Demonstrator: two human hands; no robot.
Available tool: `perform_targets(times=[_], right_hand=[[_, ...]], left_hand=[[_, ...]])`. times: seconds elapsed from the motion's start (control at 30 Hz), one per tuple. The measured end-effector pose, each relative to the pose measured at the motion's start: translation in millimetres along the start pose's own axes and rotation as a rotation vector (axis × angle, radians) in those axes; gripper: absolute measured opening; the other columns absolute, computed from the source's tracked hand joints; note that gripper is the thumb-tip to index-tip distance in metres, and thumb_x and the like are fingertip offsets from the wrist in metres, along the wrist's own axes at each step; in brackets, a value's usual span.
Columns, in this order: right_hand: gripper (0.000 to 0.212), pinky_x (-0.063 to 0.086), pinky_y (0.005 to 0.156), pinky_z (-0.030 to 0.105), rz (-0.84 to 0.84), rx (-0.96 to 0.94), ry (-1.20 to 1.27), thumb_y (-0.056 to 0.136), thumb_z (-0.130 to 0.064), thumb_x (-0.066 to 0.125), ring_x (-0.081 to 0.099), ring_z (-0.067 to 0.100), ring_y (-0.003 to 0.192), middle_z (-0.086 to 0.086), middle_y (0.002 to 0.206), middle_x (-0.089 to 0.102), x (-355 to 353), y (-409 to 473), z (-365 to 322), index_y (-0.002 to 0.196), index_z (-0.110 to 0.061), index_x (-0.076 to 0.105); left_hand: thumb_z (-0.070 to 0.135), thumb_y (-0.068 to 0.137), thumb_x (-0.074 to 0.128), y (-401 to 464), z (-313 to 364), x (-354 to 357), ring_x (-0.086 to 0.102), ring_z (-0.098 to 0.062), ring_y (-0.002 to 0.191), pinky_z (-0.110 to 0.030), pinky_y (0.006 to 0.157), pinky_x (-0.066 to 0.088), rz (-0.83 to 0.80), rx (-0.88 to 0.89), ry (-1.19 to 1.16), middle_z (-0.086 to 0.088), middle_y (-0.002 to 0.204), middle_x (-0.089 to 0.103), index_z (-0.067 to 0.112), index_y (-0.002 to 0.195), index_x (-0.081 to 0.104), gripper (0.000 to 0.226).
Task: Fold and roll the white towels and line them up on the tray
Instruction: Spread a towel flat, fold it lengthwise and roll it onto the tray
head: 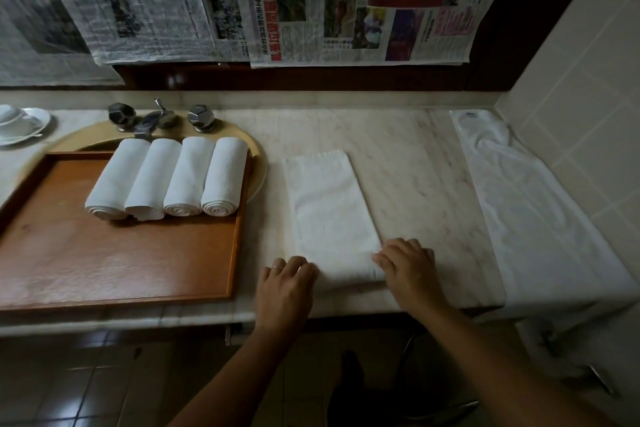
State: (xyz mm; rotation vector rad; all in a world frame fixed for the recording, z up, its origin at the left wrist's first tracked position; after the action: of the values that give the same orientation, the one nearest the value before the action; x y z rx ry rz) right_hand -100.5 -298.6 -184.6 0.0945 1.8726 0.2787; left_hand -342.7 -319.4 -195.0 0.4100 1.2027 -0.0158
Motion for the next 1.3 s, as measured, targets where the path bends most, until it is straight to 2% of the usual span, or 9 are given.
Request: perform_targets(times=[0.2,0.43,0.6,0.7,0.8,0.97,1.1,1.2,1.3], right_hand=[[0.049,0.041,0.099,0.04,-0.241,0.119,0.26,0.088,-0.034,0.066,0.051,0.022,0.117,-0.006,0.135,0.058,5.7,-18.8,17.2,0.135,-0.025,0.058],[0.035,0.052,0.087,0.03,-0.408,0.455,0.674,0.084,-0.026,0.078,0.065,0.017,0.102,0.002,0.109,0.069,-2.9,6.5,16.4,0.118,-0.022,0.068],[0.03,0.046,0.073,0.025,-0.442,0.595,0.625,0.083,-0.032,0.077,0.059,0.016,0.094,0.003,0.111,0.062,-6.0,25.1,12.2,0.107,-0.021,0.063],[0.028,0.046,0.091,0.04,-0.454,0.546,0.423,0.076,-0.049,0.074,0.051,0.018,0.103,-0.008,0.109,0.056,-5.9,26.5,12.5,0.094,-0.039,0.055],[0.005,0.029,0.086,0.034,-0.245,0.368,0.201,0.088,-0.043,0.065,0.035,0.01,0.098,-0.018,0.106,0.052,-5.2,14.7,4.7,0.088,-0.04,0.062],[0.037,0.031,0.083,0.034,-0.067,0.042,0.111,0.092,-0.044,0.045,0.043,0.016,0.103,-0.016,0.13,0.062,8.3,-17.8,10.2,0.116,-0.031,0.069],[0.049,0.042,0.1,0.035,-0.245,0.133,0.365,0.09,-0.027,0.069,0.048,0.015,0.112,-0.009,0.133,0.056,9.4,-24.4,14.0,0.137,-0.027,0.057],[0.042,0.043,0.083,0.026,-0.295,0.256,0.463,0.09,-0.028,0.07,0.053,0.012,0.089,-0.005,0.098,0.055,3.7,-21.2,11.9,0.13,-0.034,0.059],[0.037,0.044,0.083,0.025,-0.373,0.333,0.542,0.092,-0.027,0.068,0.056,0.012,0.097,-0.007,0.103,0.058,-2.5,-14.0,10.8,0.128,-0.031,0.061]], left_hand=[[0.044,0.092,0.049,-12.7,0.1,-0.8,0.067,-0.027,0.084,-0.04,0.064,0.05,-0.115,-0.029,-0.119,0.002,0.121,0.065,0.024,0.121,0.052,0.036],[0.059,0.097,0.048,-10.7,-5.8,-1.5,0.067,-0.022,0.103,-0.032,0.079,0.05,-0.265,-0.379,-0.414,-0.001,0.116,0.071,0.026,0.133,0.058,0.05],[0.064,0.095,0.039,5.4,-10.8,-6.6,0.063,-0.018,0.099,-0.044,0.088,0.05,-0.318,-0.432,-0.375,0.007,0.105,0.066,0.031,0.104,0.064,0.043],[0.054,0.092,0.058,10.4,-13.0,-12.4,0.046,-0.009,0.098,-0.039,0.086,0.041,-0.148,-0.437,-0.311,0.017,0.107,0.053,0.036,0.107,0.061,0.024],[0.043,0.095,0.061,8.4,-7.7,-11.2,0.051,-0.012,0.091,-0.035,0.075,0.039,-0.065,-0.249,-0.224,0.015,0.1,0.061,0.03,0.096,0.066,0.014],[0.046,0.096,0.048,-5.4,-9.2,-8.9,0.062,-0.02,0.08,-0.032,0.065,0.036,-0.064,-0.015,-0.086,0.012,0.107,0.067,0.03,0.103,0.062,0.022],[0.056,0.093,0.055,-13.0,-8.0,-11.0,0.063,-0.016,0.089,-0.033,0.07,0.035,-0.141,-0.049,-0.104,0.014,0.123,0.063,0.033,0.123,0.053,0.037],[0.057,0.092,0.057,-12.5,-6.4,-10.7,0.058,-0.015,0.095,-0.037,0.081,0.033,-0.182,-0.201,-0.203,0.012,0.105,0.067,0.037,0.124,0.053,0.038],[0.064,0.091,0.052,-11.7,-10.5,-7.5,0.055,-0.013,0.101,-0.036,0.086,0.024,-0.244,-0.367,-0.343,0.008,0.095,0.065,0.042,0.124,0.053,0.039]])
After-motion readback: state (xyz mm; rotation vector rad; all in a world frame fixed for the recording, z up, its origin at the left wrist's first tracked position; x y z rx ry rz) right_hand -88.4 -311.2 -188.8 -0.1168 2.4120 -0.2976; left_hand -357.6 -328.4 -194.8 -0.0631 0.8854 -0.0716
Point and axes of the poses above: each hand's wrist, its own y-axis towards the middle knuckle, its own x-axis out of the palm, z = x × y, the point moved 2 cm from there along y, towards the middle knuckle
